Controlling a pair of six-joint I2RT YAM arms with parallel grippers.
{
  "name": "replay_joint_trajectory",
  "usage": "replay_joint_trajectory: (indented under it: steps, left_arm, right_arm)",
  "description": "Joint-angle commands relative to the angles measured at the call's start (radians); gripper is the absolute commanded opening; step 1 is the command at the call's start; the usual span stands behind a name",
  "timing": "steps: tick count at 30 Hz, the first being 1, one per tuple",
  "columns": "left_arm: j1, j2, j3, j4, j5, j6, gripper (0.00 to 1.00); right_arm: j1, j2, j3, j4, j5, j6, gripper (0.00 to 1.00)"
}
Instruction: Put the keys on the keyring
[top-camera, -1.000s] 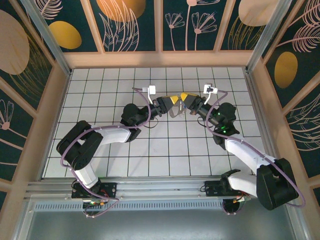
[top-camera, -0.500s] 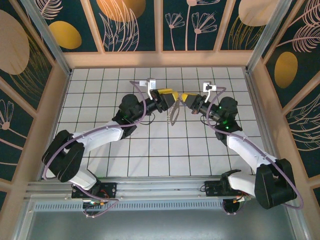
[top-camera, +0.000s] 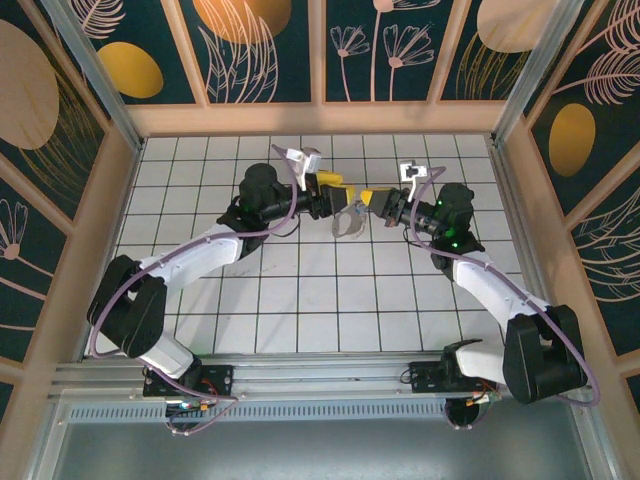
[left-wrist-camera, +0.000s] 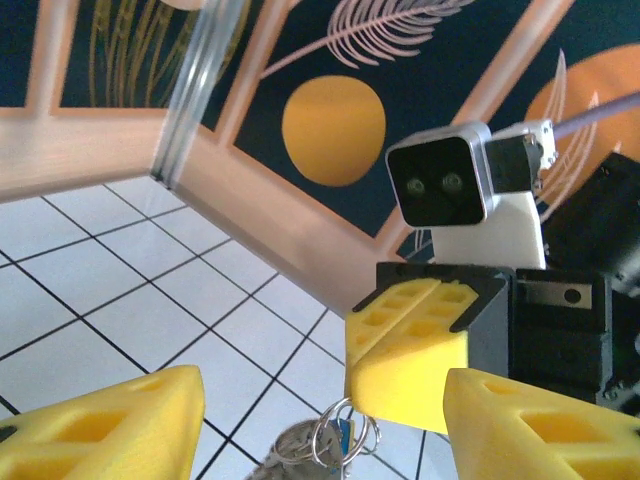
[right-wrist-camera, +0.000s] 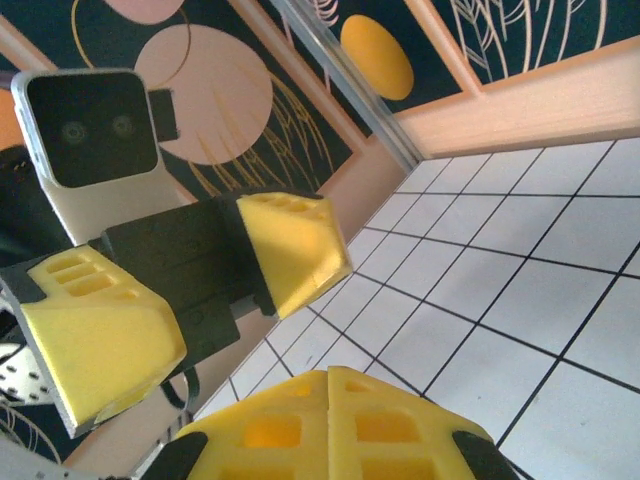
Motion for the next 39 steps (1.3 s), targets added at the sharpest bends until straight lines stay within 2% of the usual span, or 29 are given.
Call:
replay_joint_trajectory:
  steps: [1,6,11,19,22,25,27,31,33,35,36,39]
  left_arm:
    - [0.017,0.03,0.037,-0.046,0.104,0.071,0.64]
    - [0.02,0.063,0.044,-0.034,0.167,0.072,0.63]
    - [0.02,0.109,0.051,0.065,0.253,0.0,0.57]
    - [0.02,0.162,0.048,0.194,0.297,-0.086,0.2]
    - [0.021,0.162,0.047,0.207,0.302,-0.093,0.19]
    - [0.02,0.163,0.046,0.213,0.303,-0.095,0.1]
    - [0.02,0.164,0.045,0.22,0.305,-0.103,0.0]
    - [0.02,0.158,0.029,0.252,0.305,-0.123,0.0]
    - [0.02,0.147,0.013,0.277,0.291,-0.139,0.0]
    - [0.02,0.137,-0.006,0.298,0.269,-0.15,0.0]
    - [0.02,0.137,-0.015,0.31,0.259,-0.158,0.0]
    - [0.02,0.094,-0.035,0.334,0.238,-0.174,0.0]
  right_arm:
    - [-0.007,0.004,0.045,0.025,-0.054,-0.024,0.0]
    - [-0.007,0.002,0.042,0.027,-0.056,-0.021,0.0]
    - [-0.007,0.006,0.036,0.039,-0.055,-0.014,0.0]
    - [-0.006,0.014,0.032,0.043,-0.051,-0.014,0.0]
    - [-0.005,0.02,0.032,0.046,-0.051,-0.014,0.0]
    - [-0.005,0.026,0.031,0.054,-0.05,-0.011,0.0]
    - [-0.006,0.029,0.03,0.062,-0.053,-0.007,0.0]
    - [-0.011,0.01,0.025,0.051,-0.036,-0.007,0.0]
    - [-0.025,-0.021,0.012,0.042,-0.02,-0.004,0.23]
    - [-0.041,-0.054,-0.008,0.042,-0.002,0.002,0.41]
    - [-0.052,-0.072,-0.02,0.043,0.001,0.007,0.46]
    - [-0.068,-0.116,-0.057,0.045,0.005,0.013,0.52]
